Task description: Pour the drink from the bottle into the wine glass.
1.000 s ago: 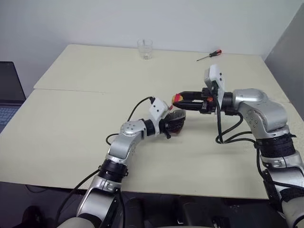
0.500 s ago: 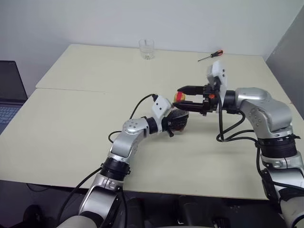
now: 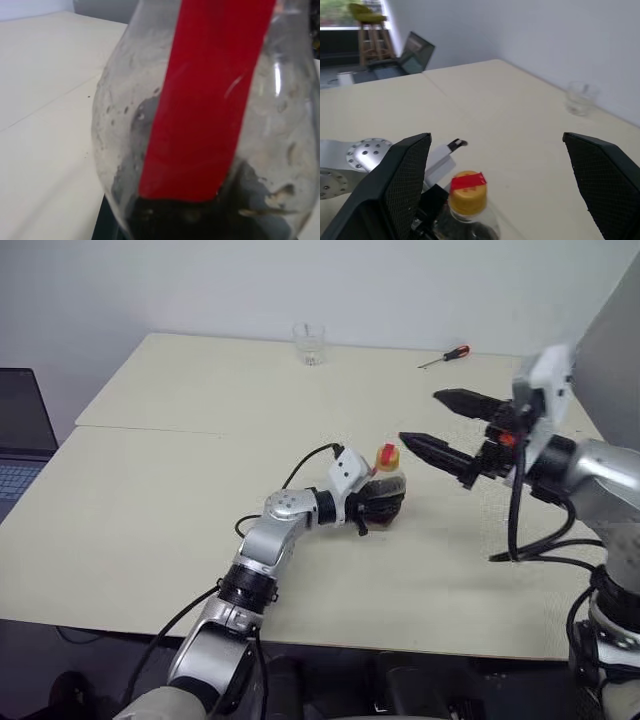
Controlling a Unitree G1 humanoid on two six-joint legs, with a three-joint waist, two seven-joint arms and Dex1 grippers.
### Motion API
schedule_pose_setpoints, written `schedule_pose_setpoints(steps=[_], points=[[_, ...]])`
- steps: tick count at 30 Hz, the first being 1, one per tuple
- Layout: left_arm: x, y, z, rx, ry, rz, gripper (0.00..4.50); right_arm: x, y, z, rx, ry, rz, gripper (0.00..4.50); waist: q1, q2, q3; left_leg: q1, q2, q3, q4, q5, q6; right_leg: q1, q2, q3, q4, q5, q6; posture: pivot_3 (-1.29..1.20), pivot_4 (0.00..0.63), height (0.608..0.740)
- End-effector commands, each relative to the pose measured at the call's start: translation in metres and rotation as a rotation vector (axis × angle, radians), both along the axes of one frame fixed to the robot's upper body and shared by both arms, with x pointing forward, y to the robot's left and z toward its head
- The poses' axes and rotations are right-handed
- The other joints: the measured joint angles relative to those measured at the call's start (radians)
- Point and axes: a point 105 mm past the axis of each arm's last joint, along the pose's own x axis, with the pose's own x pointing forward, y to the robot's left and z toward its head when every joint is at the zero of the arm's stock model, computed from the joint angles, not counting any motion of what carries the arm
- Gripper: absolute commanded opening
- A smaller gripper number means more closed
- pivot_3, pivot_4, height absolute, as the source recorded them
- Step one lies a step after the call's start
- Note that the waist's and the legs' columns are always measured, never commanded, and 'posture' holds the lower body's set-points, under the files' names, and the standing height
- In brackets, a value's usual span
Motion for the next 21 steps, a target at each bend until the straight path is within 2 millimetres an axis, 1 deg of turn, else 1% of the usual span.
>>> schedule_pose_setpoints(steps=[1,3,4,6,8,12,16,21], points=[[0.001,-0.010,0.029,-0.040,-0.083,-0.122,1.00,-0.010,-0.006,0.004,0.037,-0.023,-0.166,4.50,-0.001,0.000,0.000,0.000,0.000,0.000,0.000,0.000,0.000,0.000,0.000,0.000,0.000,0.000,0.000,0.00,0.150,0.740],[0.007,-0.014,0.035,-0.042,-0.083,-0.159,1.00,-0.014,0.005,0.004,0.087,-0.021,-0.215,4.50,-0.003,0.000,0.000,0.000,0.000,0.000,0.000,0.000,0.000,0.000,0.001,0.000,0.000,-0.001,0.001,0.00,0.150,0.740],[0.009,-0.016,0.037,-0.040,-0.088,-0.180,0.99,-0.012,0.007,0.002,0.109,-0.008,-0.261,4.50,-0.003,0.000,0.000,0.000,0.000,-0.001,0.000,0.000,0.000,0.000,0.001,0.000,0.000,-0.001,0.001,0.00,0.150,0.740],[0.012,-0.021,0.039,-0.030,-0.099,-0.212,0.99,-0.009,0.007,-0.007,0.127,0.044,-0.359,4.50,-0.003,0.001,0.000,0.000,0.000,-0.001,0.000,0.000,0.000,-0.001,0.002,0.000,0.001,-0.001,0.001,0.00,0.150,0.740],[0.016,-0.025,0.039,-0.021,-0.102,-0.228,0.99,-0.007,0.007,-0.017,0.140,0.087,-0.421,4.50,0.000,0.001,0.000,-0.001,0.000,-0.001,0.000,0.000,0.000,0.000,0.001,-0.001,0.000,0.000,-0.001,0.00,0.150,0.740],[0.023,-0.034,0.039,-0.003,-0.104,-0.248,0.98,-0.007,0.015,-0.022,0.178,0.104,-0.462,4.50,0.000,0.001,0.000,-0.003,0.000,0.000,0.000,0.000,0.000,-0.002,0.000,-0.001,-0.001,0.000,-0.001,0.00,0.150,0.740],[0.026,-0.039,0.041,-0.003,-0.114,-0.256,0.98,-0.005,0.013,-0.024,0.197,0.109,-0.518,4.50,0.000,0.001,0.000,-0.009,0.000,-0.001,0.001,0.000,0.000,-0.006,0.001,-0.003,-0.001,0.000,-0.001,0.00,0.150,0.740],[0.027,-0.040,0.038,0.006,-0.119,-0.258,0.98,-0.004,0.015,-0.026,0.224,0.126,-0.540,4.50,-0.001,0.001,0.000,-0.010,0.000,-0.001,0.001,0.000,0.000,-0.006,0.001,-0.005,-0.001,0.001,-0.003,0.00,0.150,0.740]])
